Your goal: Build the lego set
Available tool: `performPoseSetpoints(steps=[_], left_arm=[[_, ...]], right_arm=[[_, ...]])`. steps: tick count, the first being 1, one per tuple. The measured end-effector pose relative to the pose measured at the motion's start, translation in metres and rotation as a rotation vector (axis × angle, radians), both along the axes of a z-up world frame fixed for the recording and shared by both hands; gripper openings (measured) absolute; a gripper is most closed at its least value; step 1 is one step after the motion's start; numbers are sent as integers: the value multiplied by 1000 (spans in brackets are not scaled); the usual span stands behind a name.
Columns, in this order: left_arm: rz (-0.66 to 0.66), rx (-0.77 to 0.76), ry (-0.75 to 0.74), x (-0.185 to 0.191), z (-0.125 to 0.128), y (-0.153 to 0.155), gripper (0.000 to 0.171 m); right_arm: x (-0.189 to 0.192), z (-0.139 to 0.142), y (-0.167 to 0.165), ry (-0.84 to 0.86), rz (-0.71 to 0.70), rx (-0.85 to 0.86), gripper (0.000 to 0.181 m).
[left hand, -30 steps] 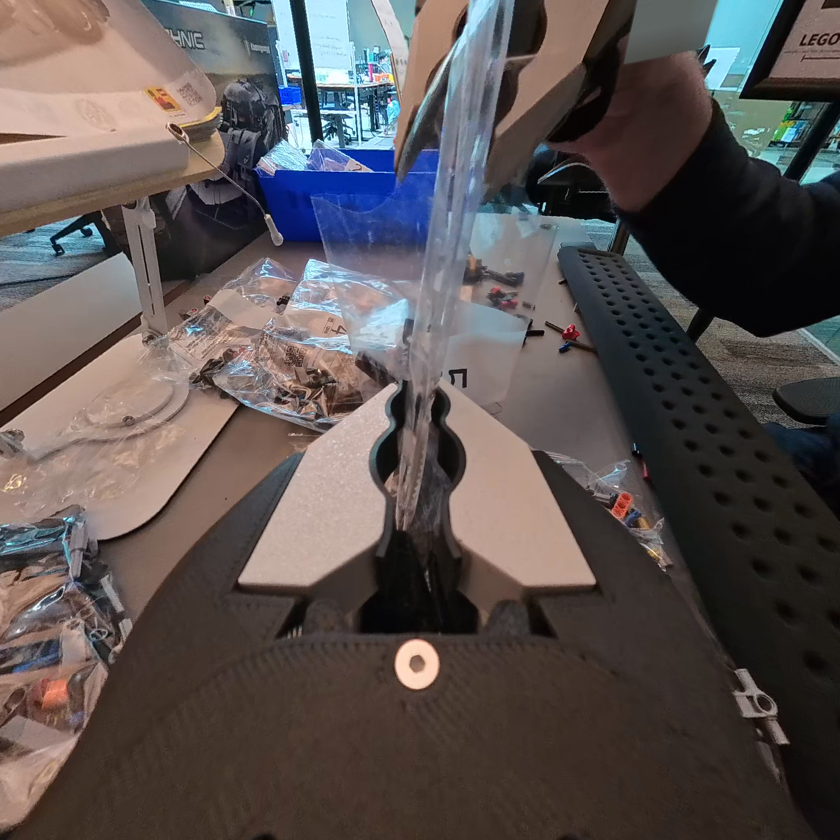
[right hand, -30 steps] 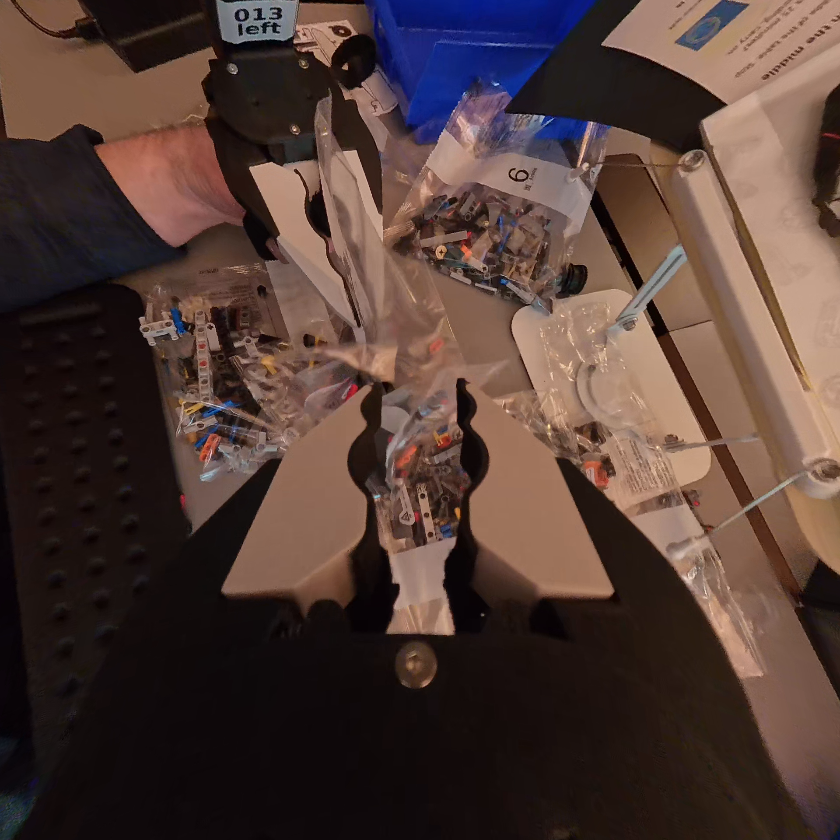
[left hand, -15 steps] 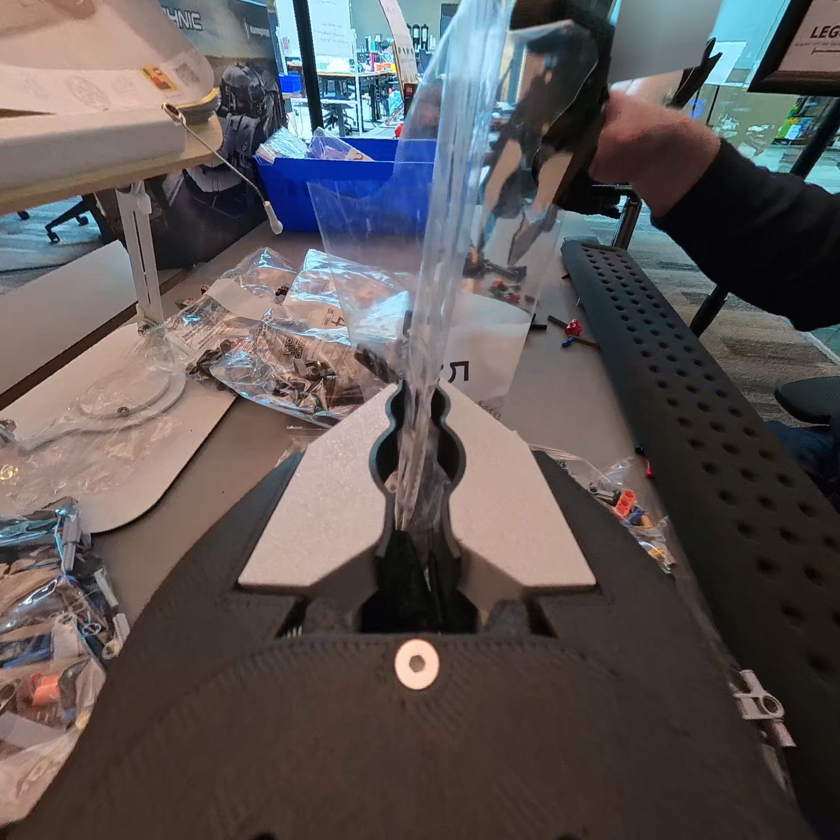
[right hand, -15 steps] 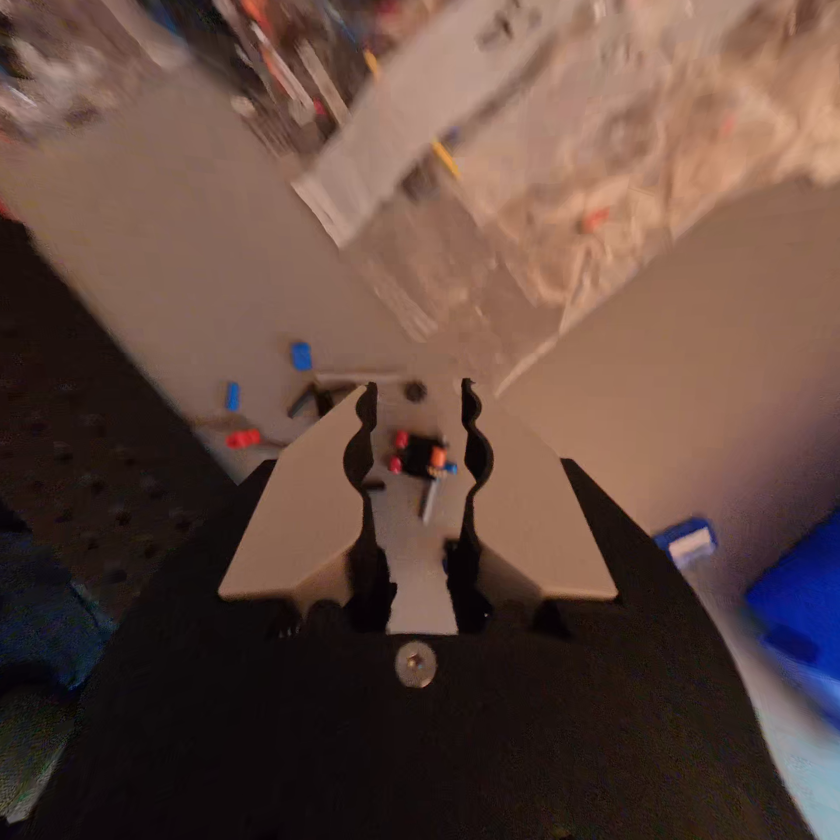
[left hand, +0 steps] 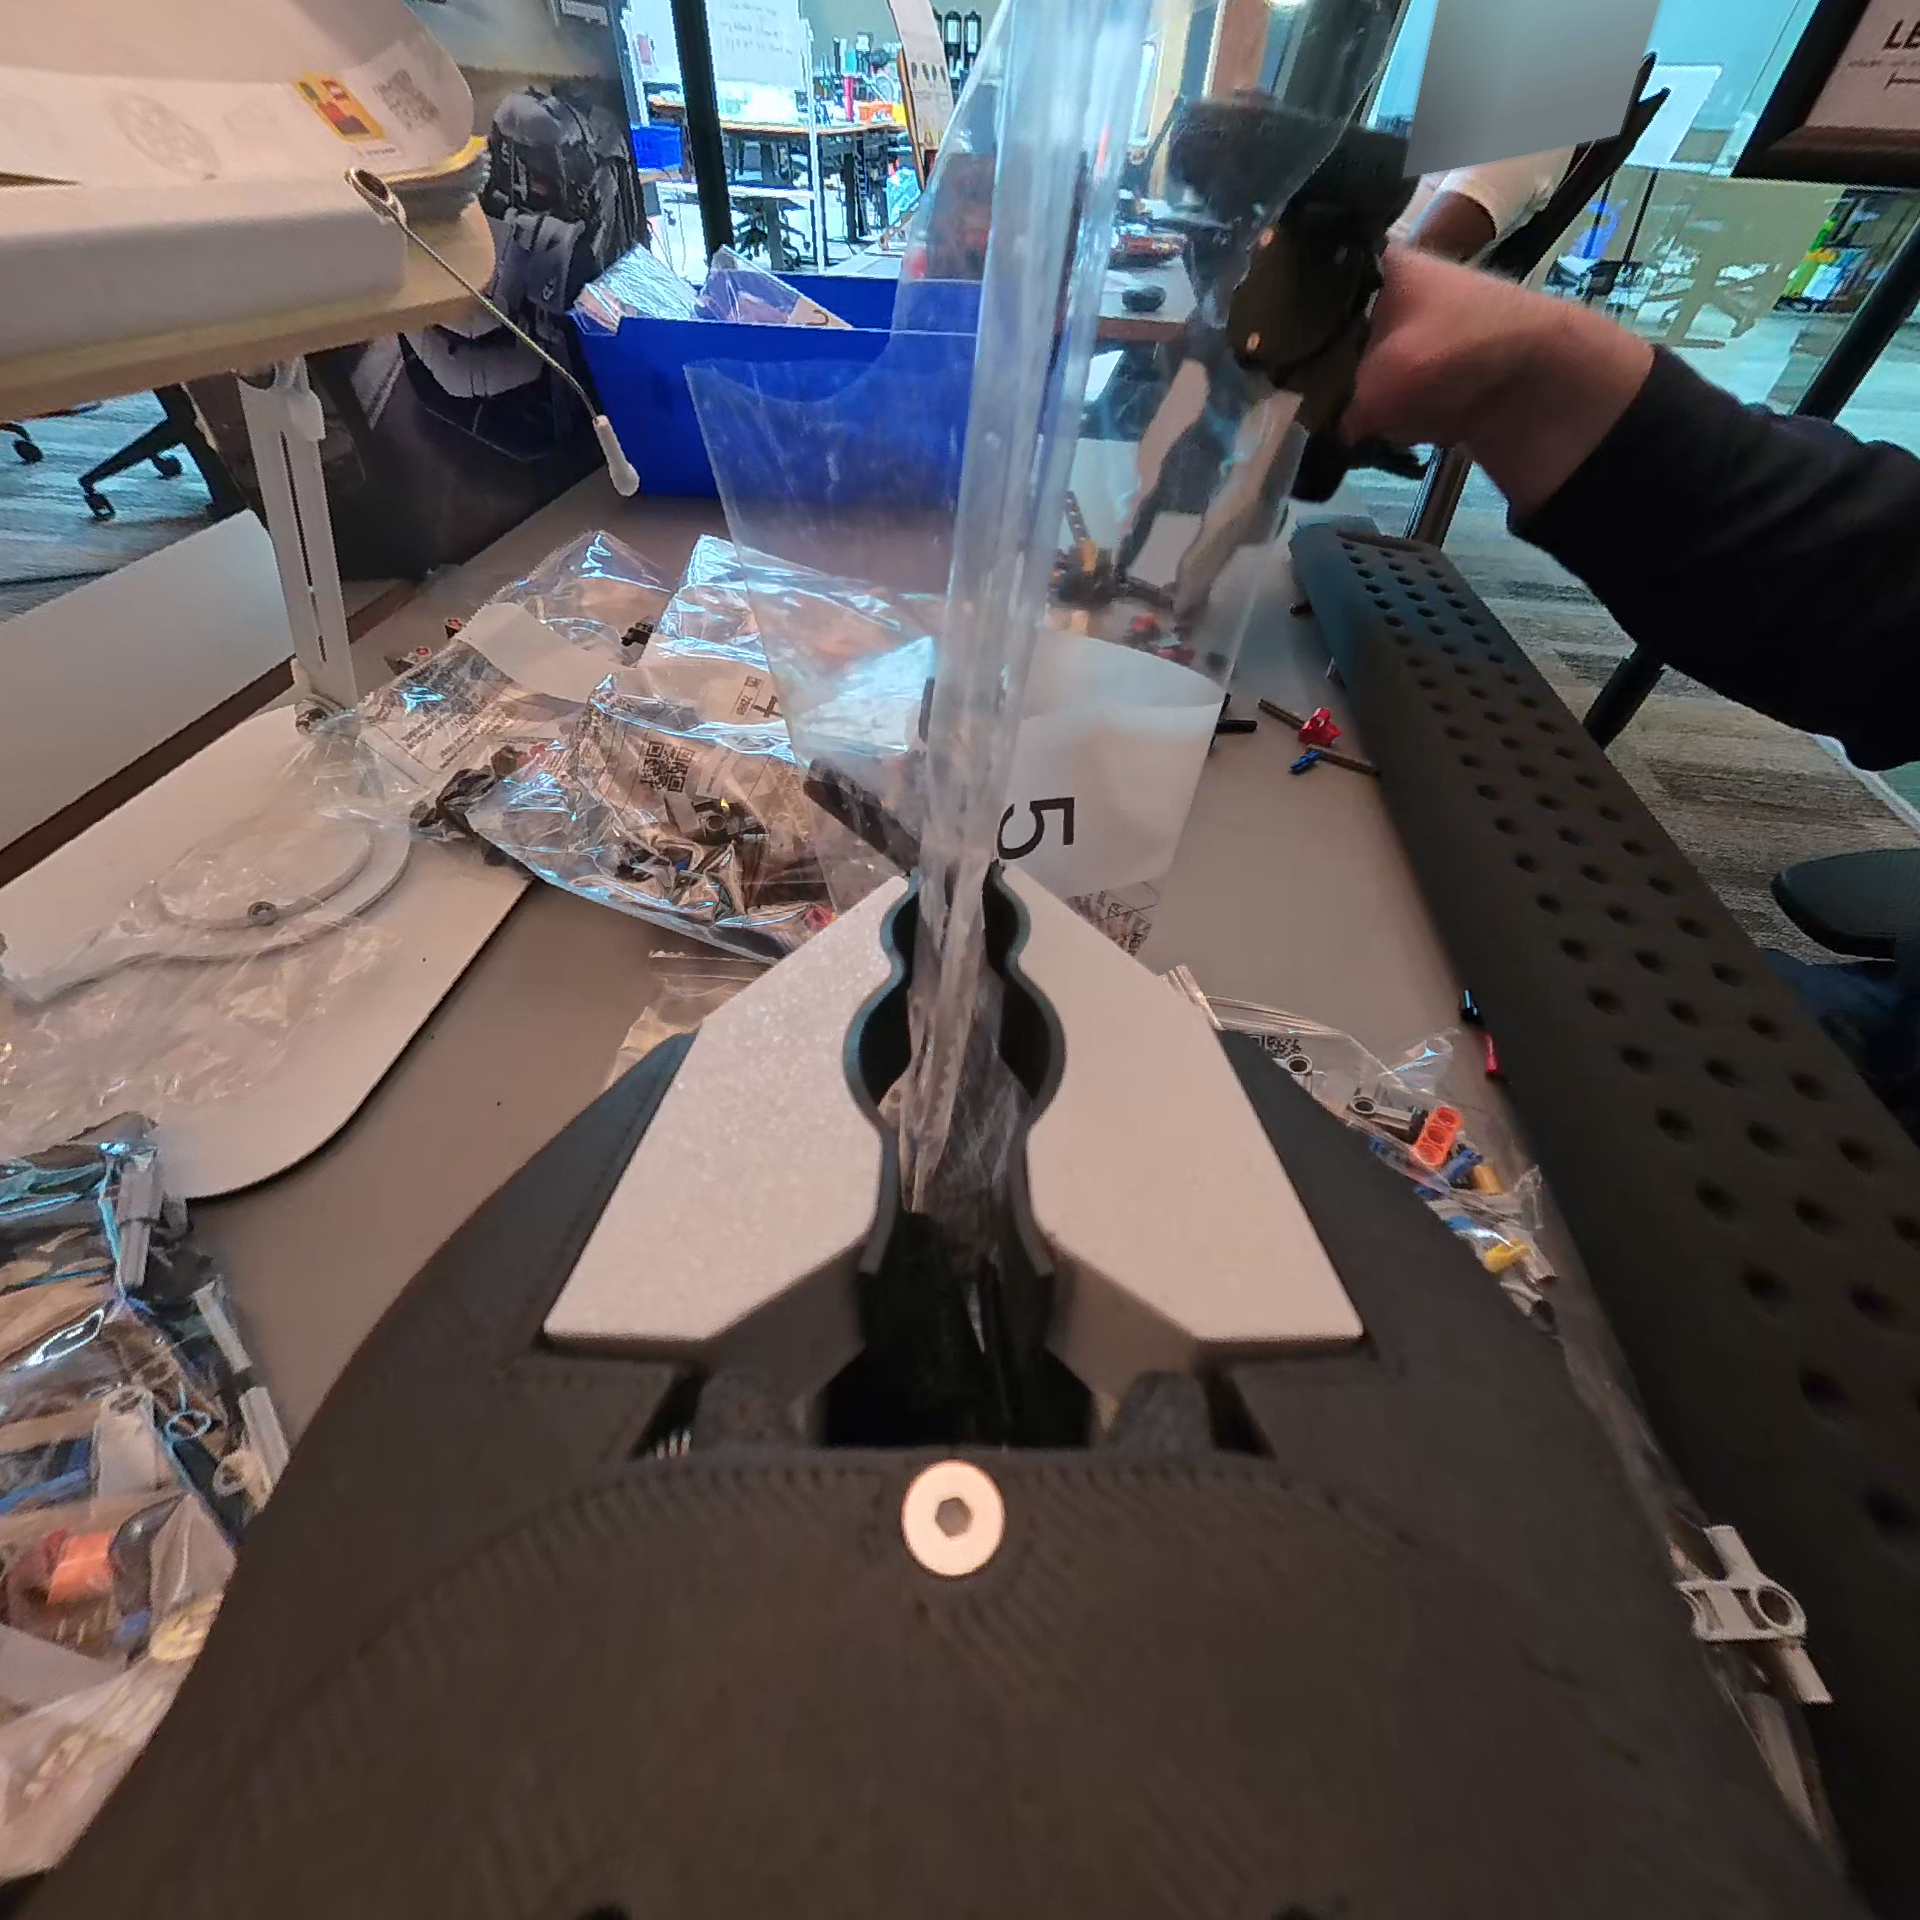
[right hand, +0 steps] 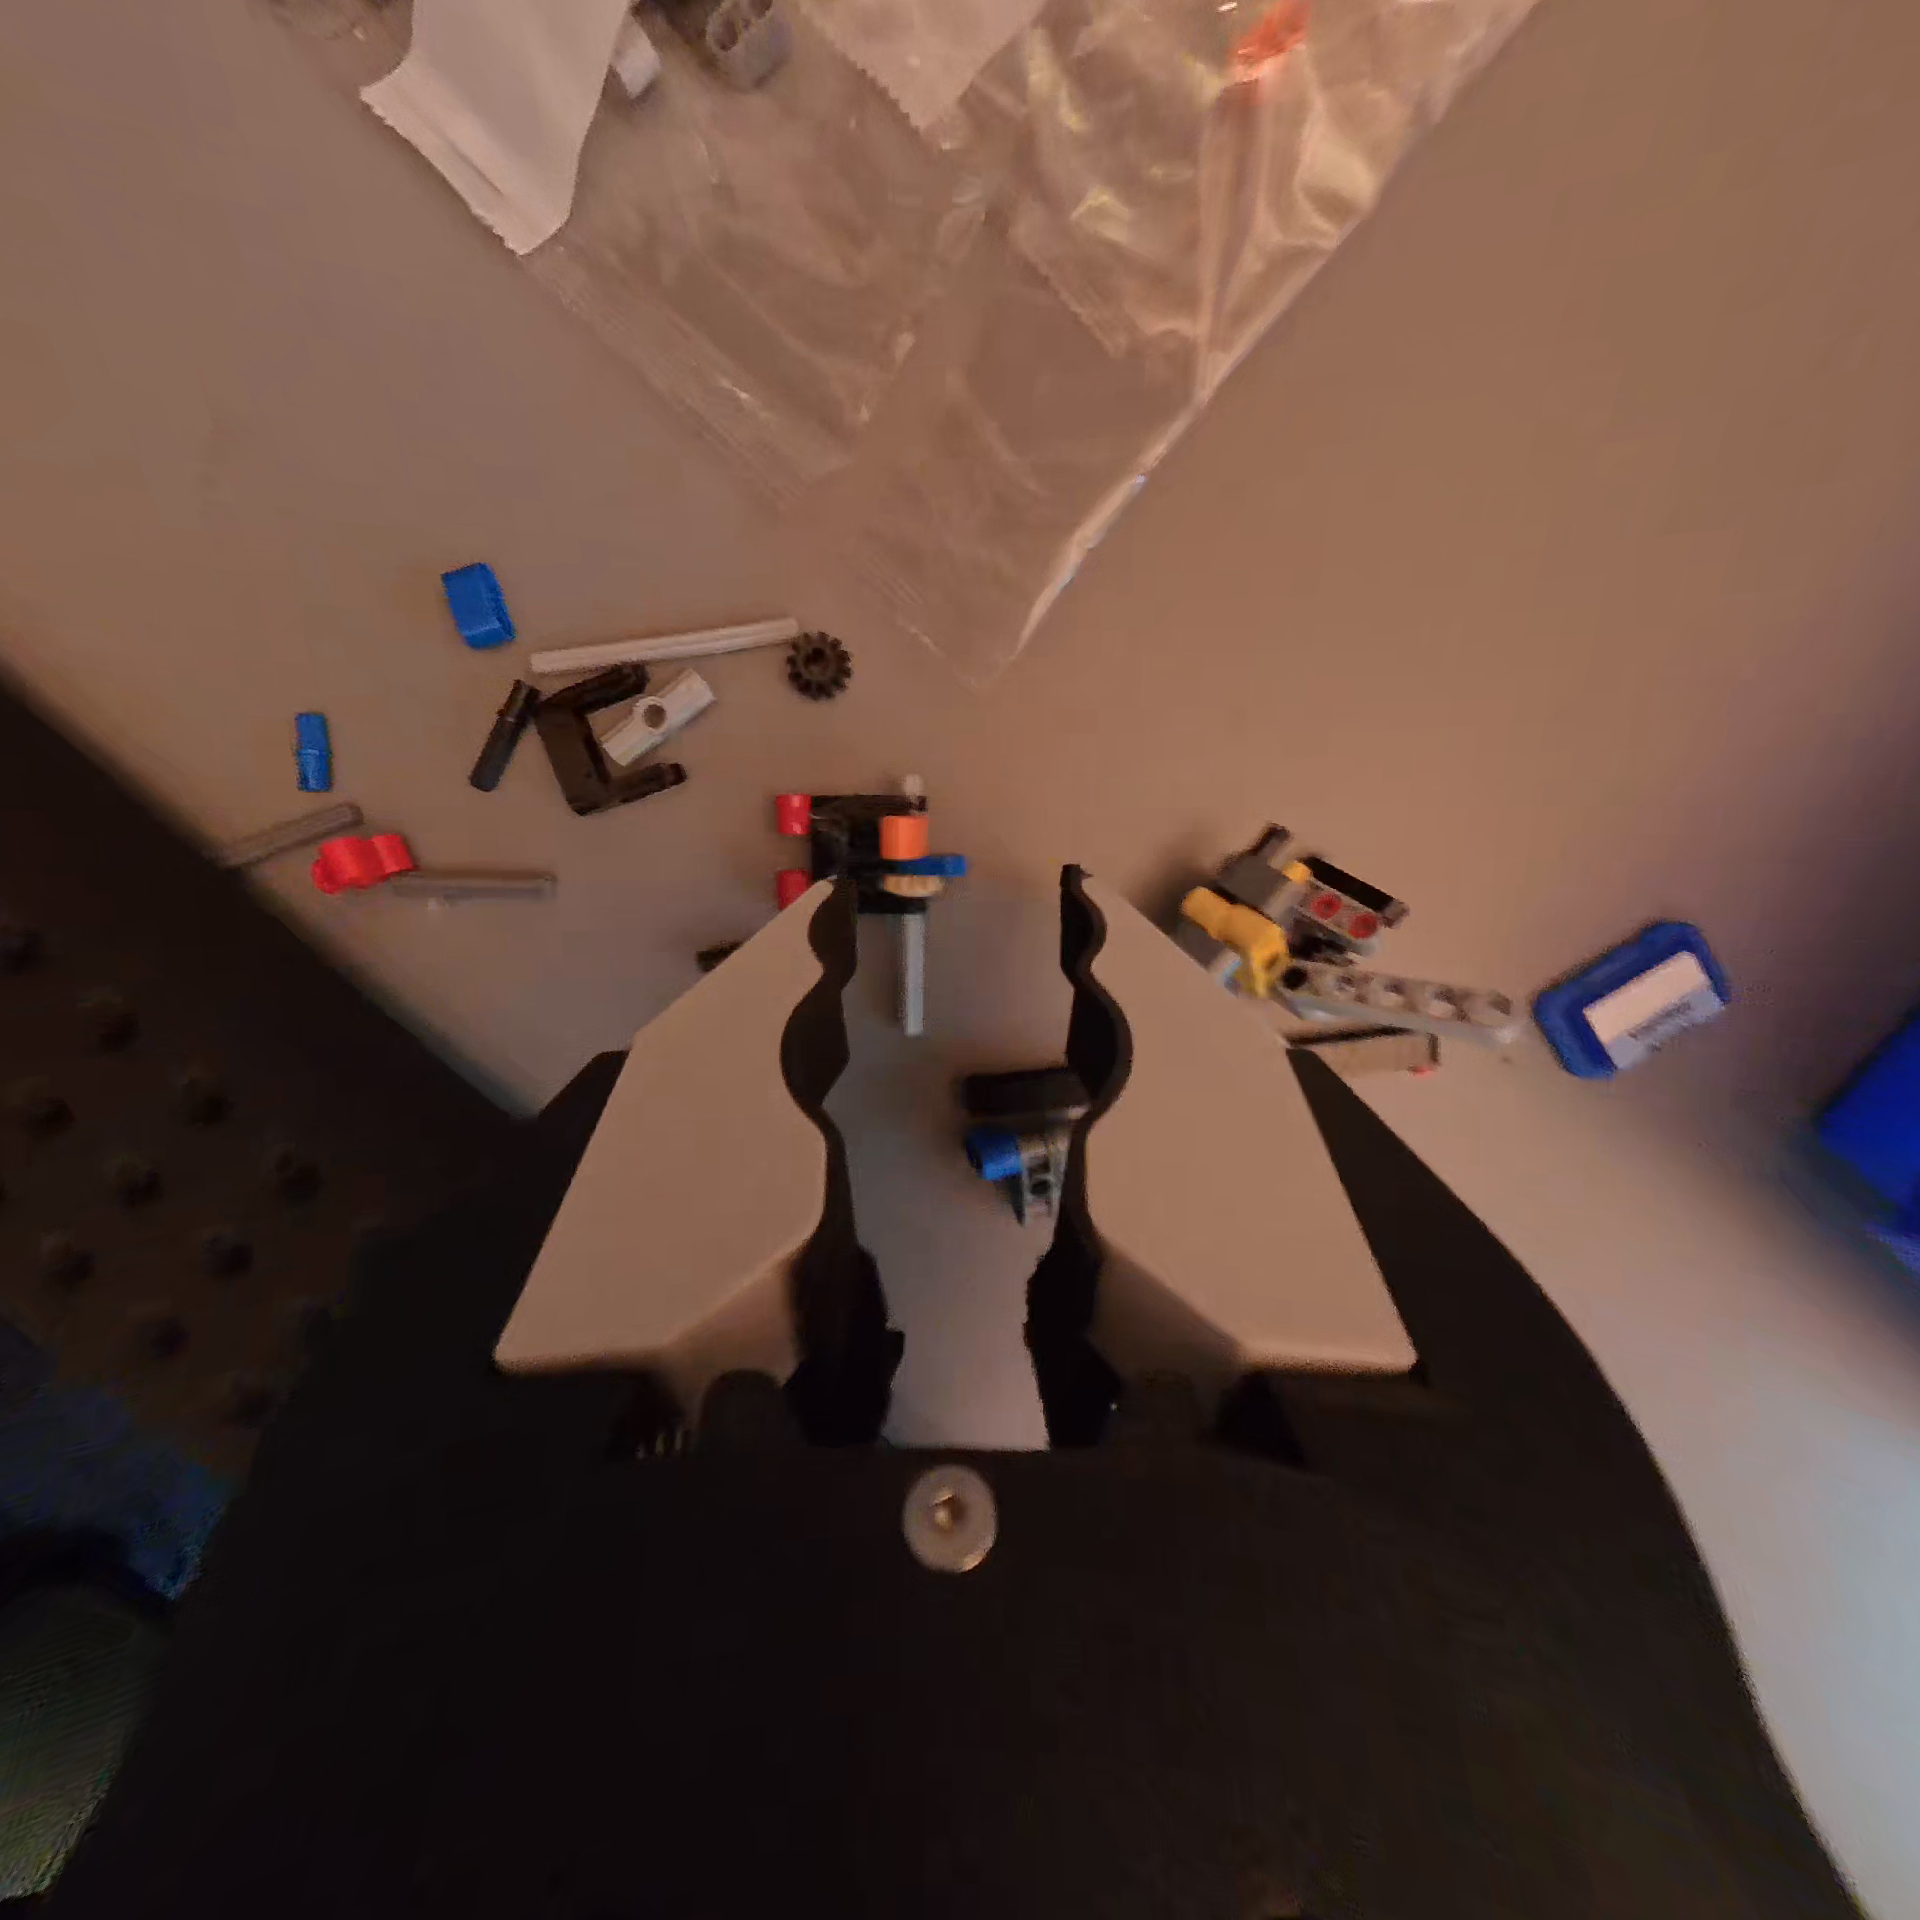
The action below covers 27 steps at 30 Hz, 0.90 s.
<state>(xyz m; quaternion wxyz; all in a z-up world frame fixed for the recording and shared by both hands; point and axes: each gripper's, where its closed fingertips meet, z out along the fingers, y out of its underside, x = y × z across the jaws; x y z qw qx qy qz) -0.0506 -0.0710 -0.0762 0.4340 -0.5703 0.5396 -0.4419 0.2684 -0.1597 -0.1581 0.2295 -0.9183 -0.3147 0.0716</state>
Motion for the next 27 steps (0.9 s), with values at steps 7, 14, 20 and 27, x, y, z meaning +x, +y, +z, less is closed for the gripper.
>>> performPoseSetpoints(steps=[7,14,20,27], left_arm=[[1,0,-1,0,0,0,10],[2,-1,-1,0,0,0,10],[1,-3,3,0,-1,0,10],[0,-5,8,1,-3,0,10]], right_arm=[[45,29,17,22,-149,119,40],[50,1,23,29,-146,23,36],[34,-6,23,29,-97,9,23],[29,4,6,-42,-46,-5,31]])
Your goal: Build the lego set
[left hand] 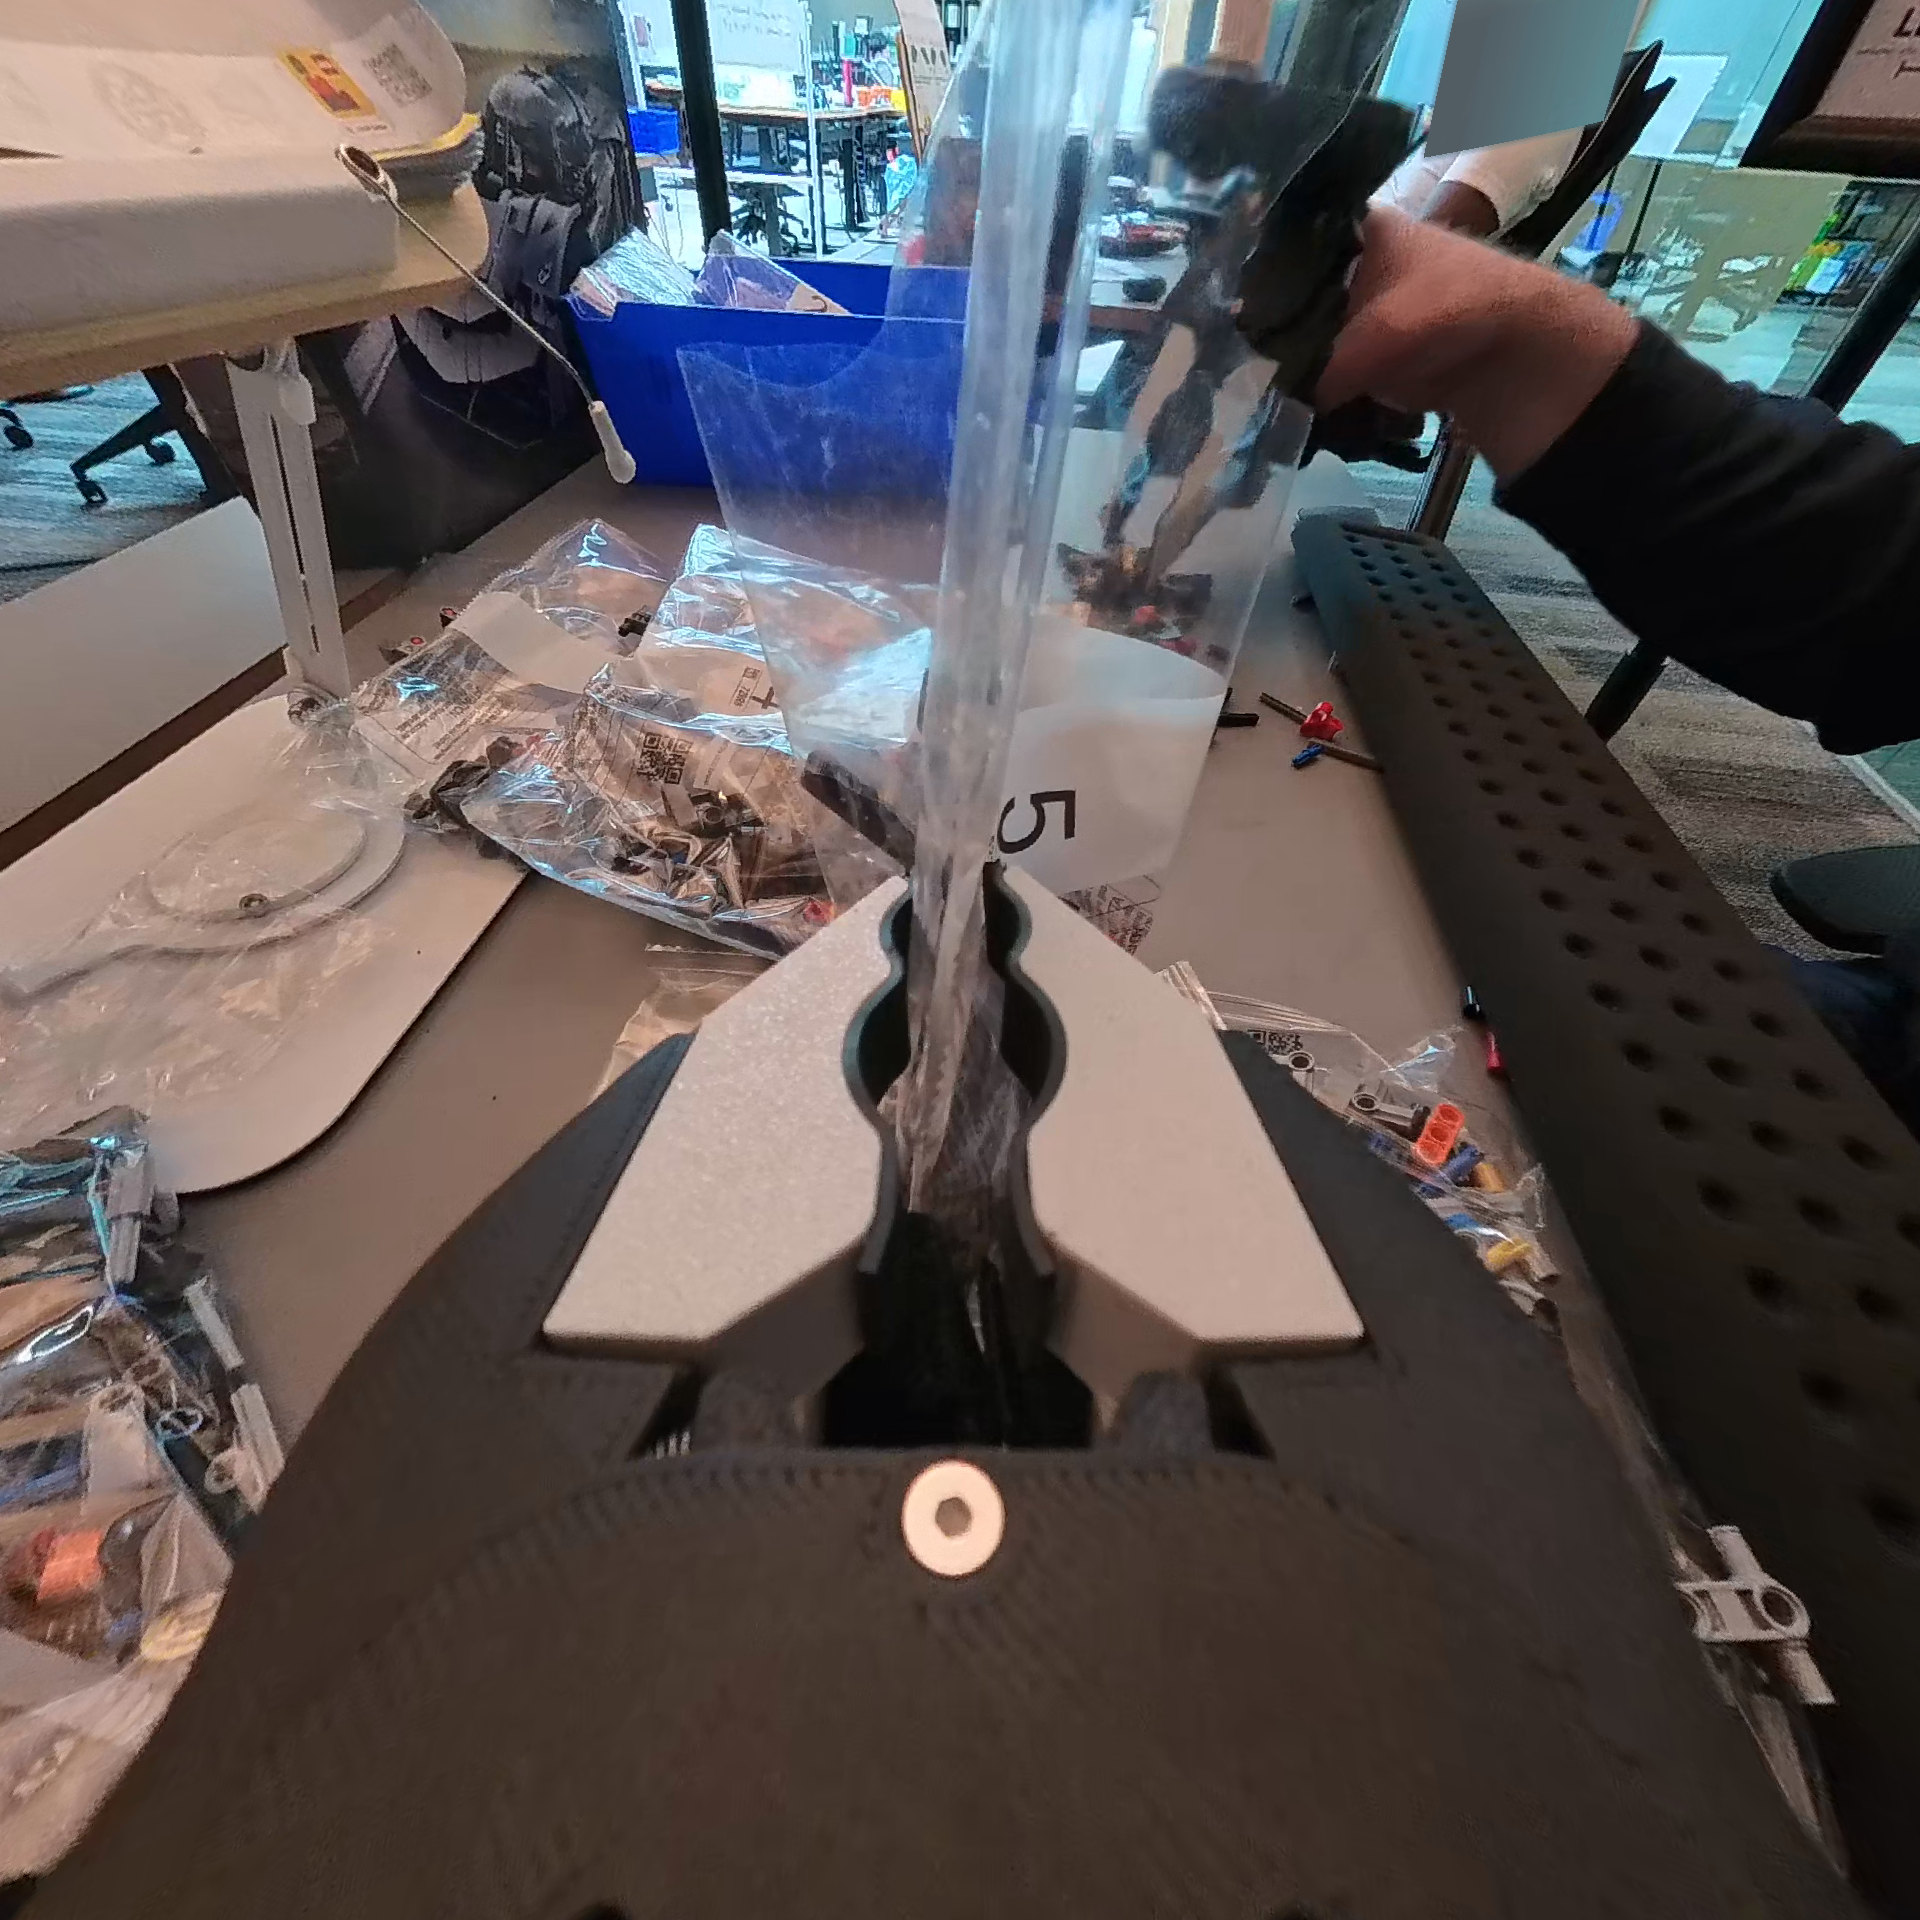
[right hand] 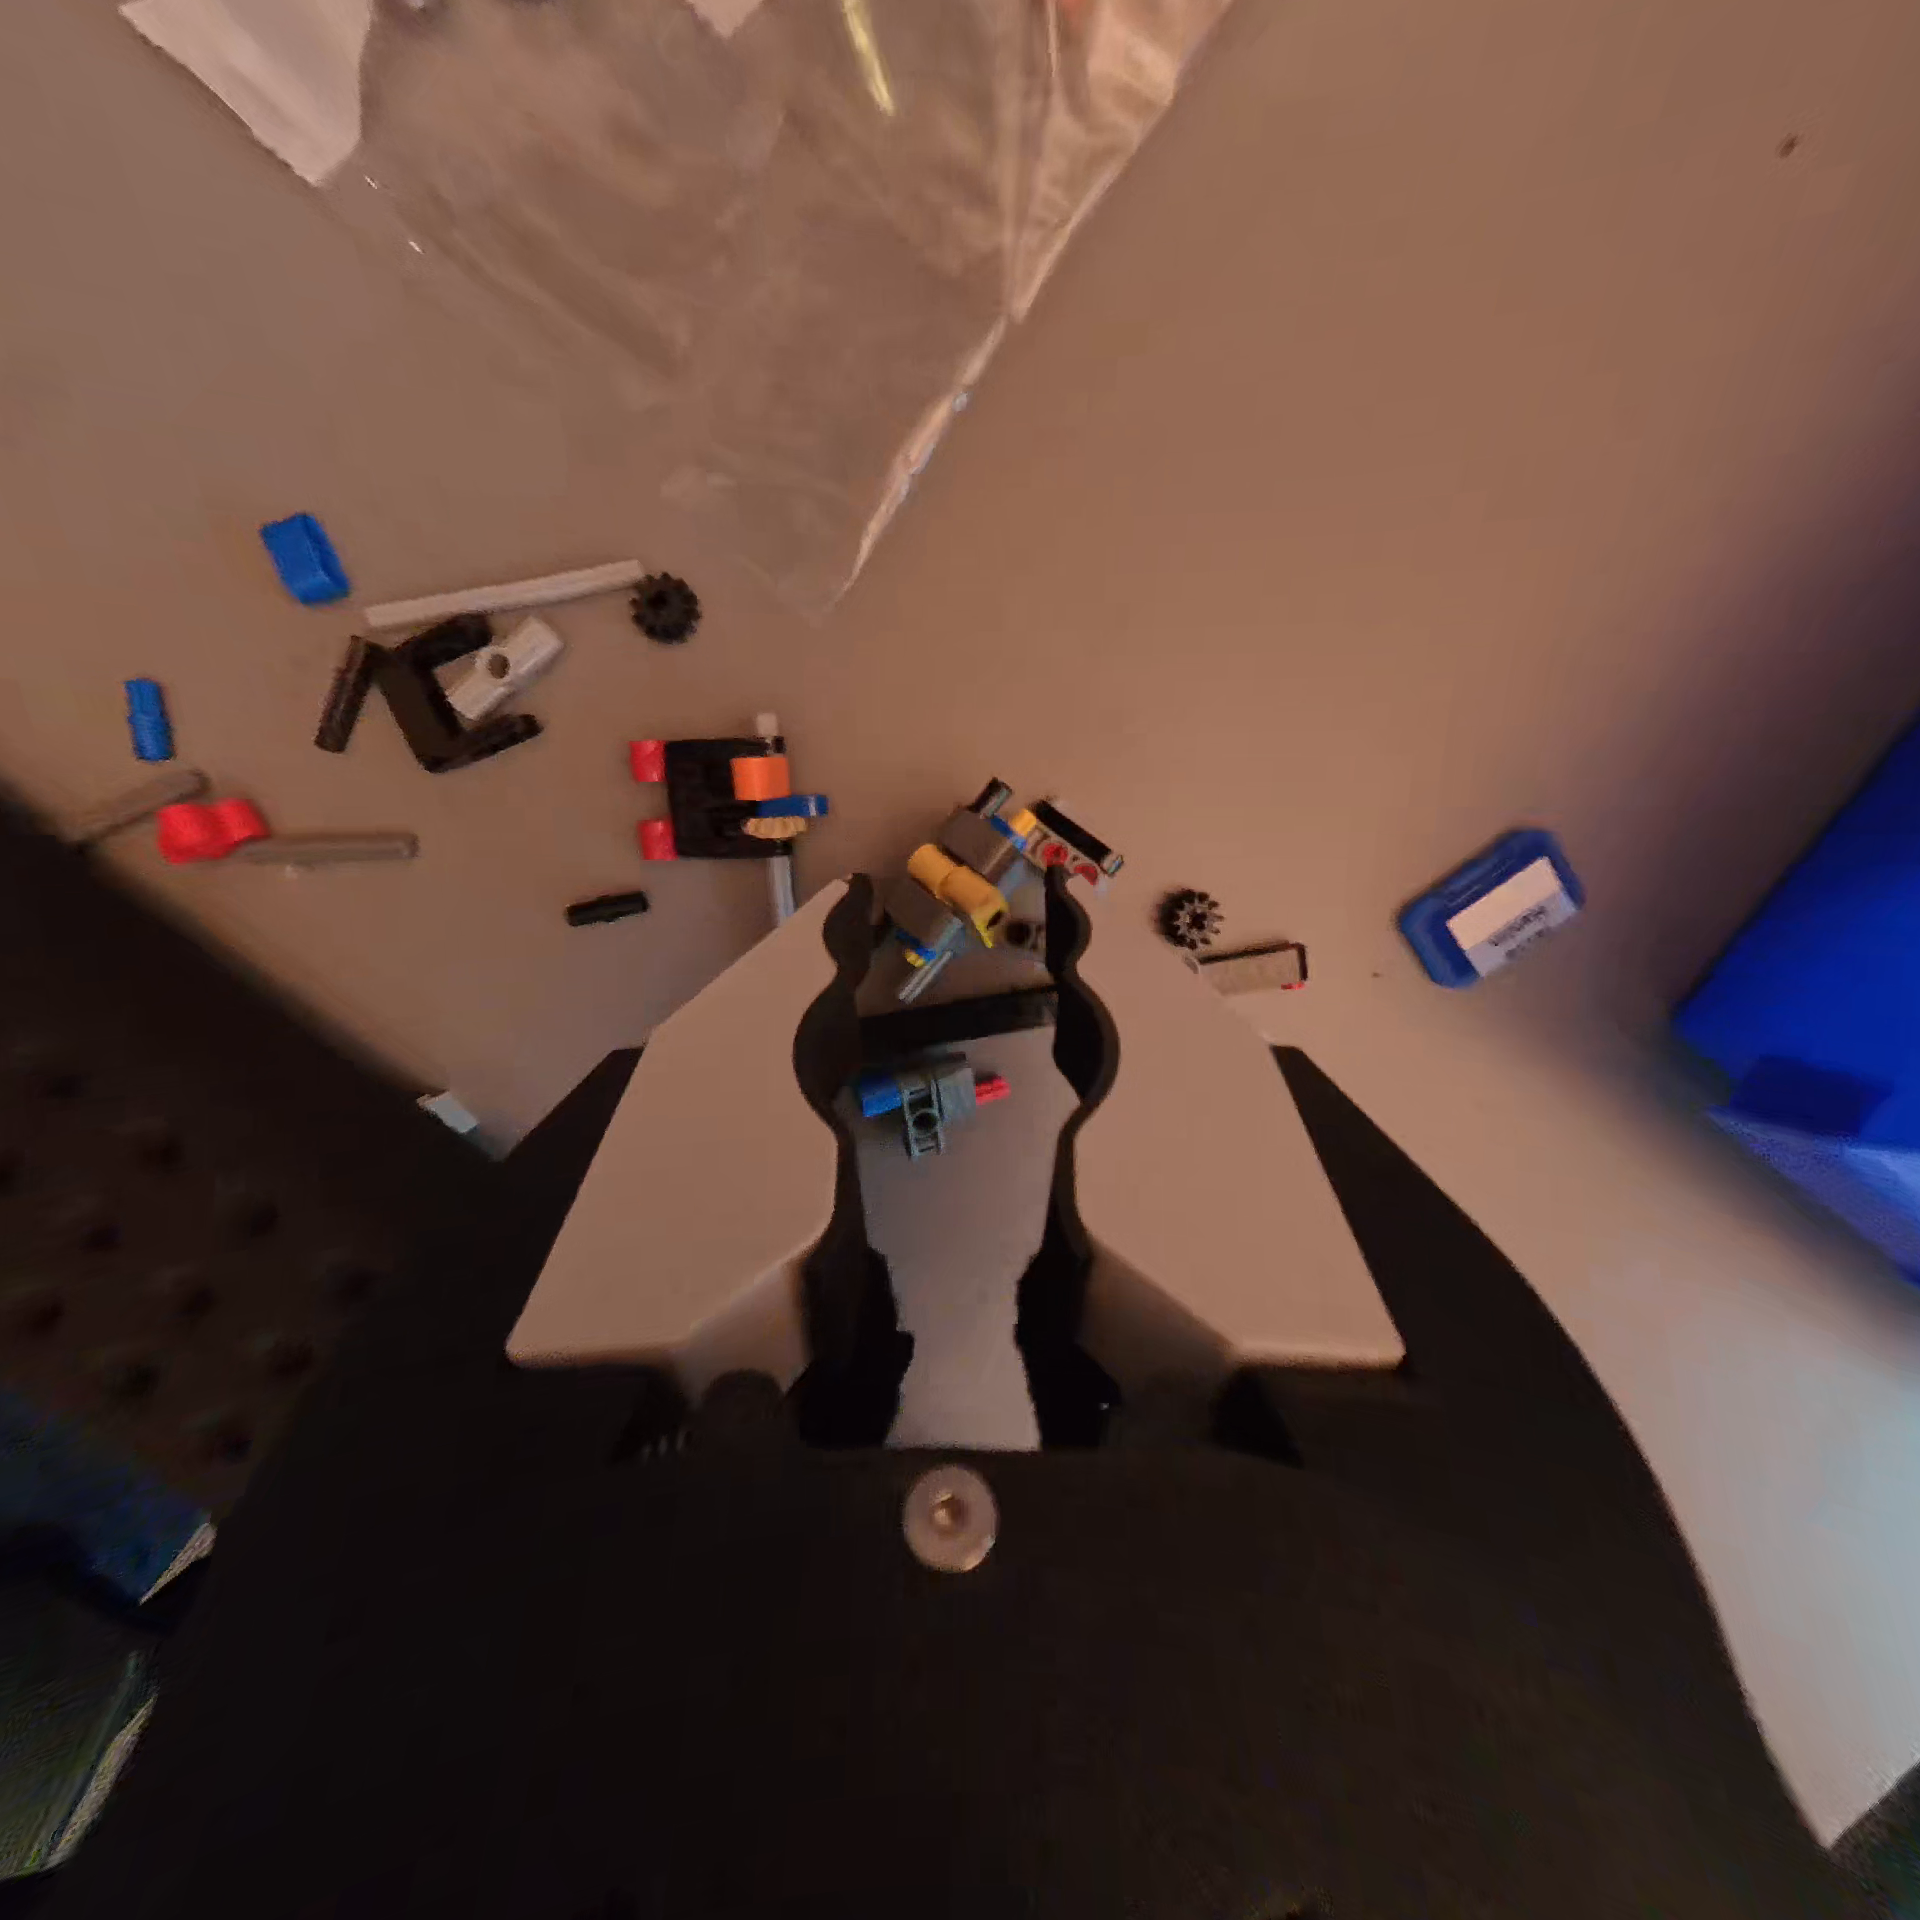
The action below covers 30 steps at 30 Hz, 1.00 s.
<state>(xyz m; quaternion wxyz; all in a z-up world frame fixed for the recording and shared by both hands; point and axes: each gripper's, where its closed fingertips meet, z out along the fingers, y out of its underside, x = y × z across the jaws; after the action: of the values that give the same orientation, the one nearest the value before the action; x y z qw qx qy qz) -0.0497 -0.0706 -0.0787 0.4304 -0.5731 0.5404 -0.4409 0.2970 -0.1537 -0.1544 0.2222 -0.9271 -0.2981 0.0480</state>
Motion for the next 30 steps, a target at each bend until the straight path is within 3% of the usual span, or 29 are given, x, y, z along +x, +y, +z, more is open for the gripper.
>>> performPoseSetpoints(steps=[4,9,13,24,30], left_arm=[[0,-3,3,0,-1,0,10],[3,-3,1,0,-1,1,10],[-1,-1,-2,0,0,0,10],[-6,2,0,1,0,-1,10],[-5,0,2,1,0,-1,10]], right_arm=[[-49,24,-10,93,204,76,35],[-87,1,-21,21,365,2,42],[-89,-18,-9,-31,328,-37,47],[-92,-14,8,28,259,-23,42],[-89,-24,10,46,223,-67,19]])
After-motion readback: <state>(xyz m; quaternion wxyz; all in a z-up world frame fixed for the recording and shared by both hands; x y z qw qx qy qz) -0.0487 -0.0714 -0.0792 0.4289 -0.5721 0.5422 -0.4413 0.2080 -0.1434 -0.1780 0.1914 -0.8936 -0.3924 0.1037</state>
